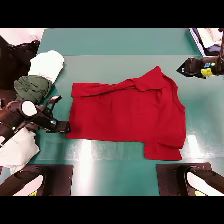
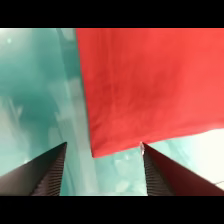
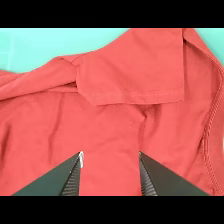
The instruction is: Fold the shirts.
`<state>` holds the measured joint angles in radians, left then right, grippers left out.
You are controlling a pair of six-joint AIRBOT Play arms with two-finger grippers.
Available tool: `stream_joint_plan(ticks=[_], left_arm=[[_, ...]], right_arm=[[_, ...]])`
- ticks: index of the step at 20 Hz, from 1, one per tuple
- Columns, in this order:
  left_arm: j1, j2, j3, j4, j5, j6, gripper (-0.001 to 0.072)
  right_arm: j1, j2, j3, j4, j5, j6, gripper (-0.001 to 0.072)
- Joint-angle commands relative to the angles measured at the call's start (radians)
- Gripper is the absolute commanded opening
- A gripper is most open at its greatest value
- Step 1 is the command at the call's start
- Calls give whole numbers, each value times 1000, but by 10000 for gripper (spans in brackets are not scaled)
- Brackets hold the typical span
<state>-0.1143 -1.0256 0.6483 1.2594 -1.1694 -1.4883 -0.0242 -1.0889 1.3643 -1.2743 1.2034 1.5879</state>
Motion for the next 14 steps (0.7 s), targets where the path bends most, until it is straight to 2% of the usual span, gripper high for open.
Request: stream_joint_plan(ticks=[1,8,13,14], left_arm=[[0,3,-55,-29,28,-7,539],[0,1,-60,-103,66,-30,538],[0,1,-86,-101,63,-31,537],[0,1,-86,-101,62,-31,460]], right_arm=[[0,7,-5,1,3,0,406],[0,7,-5,0,4,0,405],[0,7,-5,0,11,0,405],[0,7,-5,0,13,0,405]])
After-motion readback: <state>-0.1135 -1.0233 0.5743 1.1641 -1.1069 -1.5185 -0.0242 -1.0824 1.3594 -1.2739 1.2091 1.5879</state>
